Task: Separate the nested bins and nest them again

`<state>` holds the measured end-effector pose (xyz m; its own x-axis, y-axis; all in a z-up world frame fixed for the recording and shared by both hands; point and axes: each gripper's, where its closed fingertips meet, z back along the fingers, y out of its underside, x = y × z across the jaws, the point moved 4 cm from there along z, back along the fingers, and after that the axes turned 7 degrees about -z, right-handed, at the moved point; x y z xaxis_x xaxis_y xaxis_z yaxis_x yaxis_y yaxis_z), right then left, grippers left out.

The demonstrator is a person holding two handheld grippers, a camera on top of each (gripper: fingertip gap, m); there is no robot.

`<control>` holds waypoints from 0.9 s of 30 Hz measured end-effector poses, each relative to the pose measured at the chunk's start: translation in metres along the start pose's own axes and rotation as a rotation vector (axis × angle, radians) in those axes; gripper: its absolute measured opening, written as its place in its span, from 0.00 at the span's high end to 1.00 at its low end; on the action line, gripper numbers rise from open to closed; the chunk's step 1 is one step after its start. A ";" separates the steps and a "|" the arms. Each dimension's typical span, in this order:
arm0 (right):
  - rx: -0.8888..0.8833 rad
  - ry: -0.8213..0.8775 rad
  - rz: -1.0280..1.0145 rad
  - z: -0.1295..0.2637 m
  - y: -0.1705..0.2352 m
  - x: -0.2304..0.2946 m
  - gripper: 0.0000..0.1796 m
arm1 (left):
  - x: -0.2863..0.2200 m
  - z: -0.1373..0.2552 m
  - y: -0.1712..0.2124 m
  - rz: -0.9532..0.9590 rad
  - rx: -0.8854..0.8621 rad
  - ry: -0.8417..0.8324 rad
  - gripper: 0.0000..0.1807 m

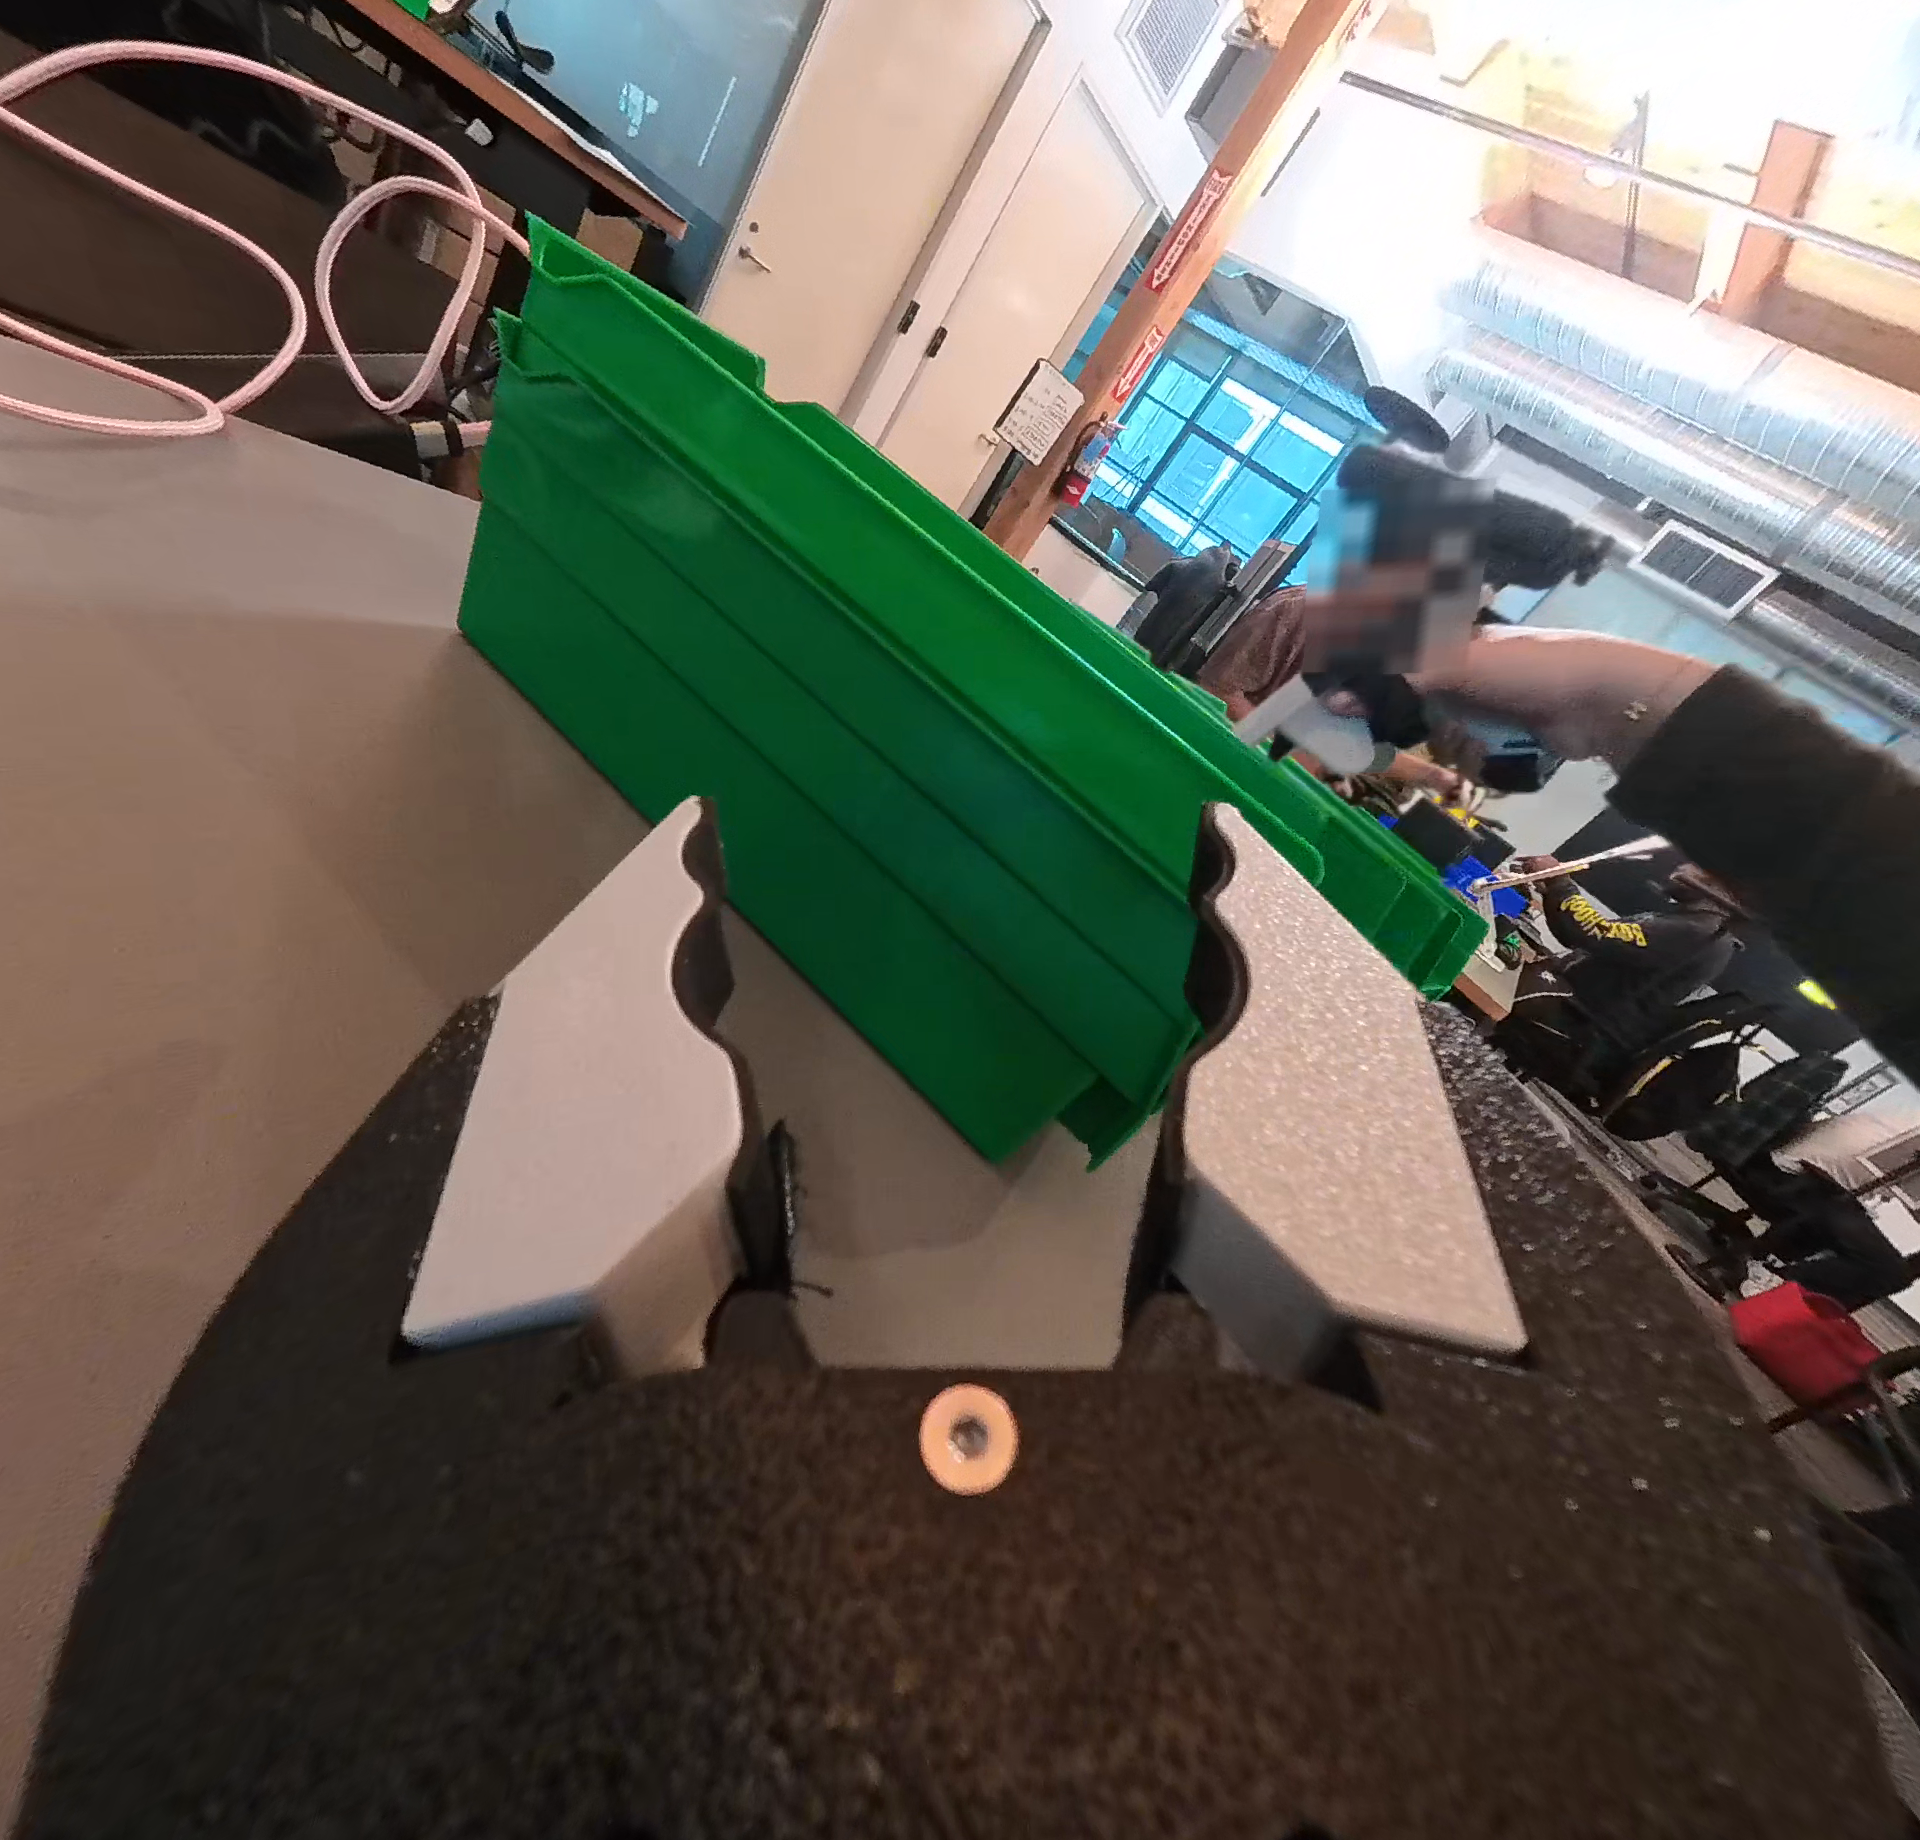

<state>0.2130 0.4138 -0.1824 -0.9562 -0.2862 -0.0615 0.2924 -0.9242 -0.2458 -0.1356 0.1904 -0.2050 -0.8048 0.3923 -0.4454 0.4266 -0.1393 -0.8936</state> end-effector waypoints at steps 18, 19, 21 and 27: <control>-0.278 -0.370 0.458 0.088 -0.018 0.241 0.11 | -0.003 -0.001 0.006 0.014 0.023 0.014 0.51; -0.244 -0.347 0.484 0.082 -0.014 0.253 0.11 | -0.003 -0.001 0.006 0.014 0.022 0.014 0.51; -0.163 -0.303 0.516 0.068 -0.005 0.271 0.11 | -0.003 0.000 0.005 0.016 0.017 0.014 0.51; -0.085 -0.129 0.542 0.039 -0.003 0.290 0.17 | -0.004 -0.001 0.005 0.016 0.021 0.022 0.50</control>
<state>-0.0646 0.3240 -0.1621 -0.6583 -0.7481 -0.0835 0.7343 -0.6138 -0.2898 -0.1296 0.1893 -0.2080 -0.7886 0.4100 -0.4582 0.4303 -0.1642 -0.8876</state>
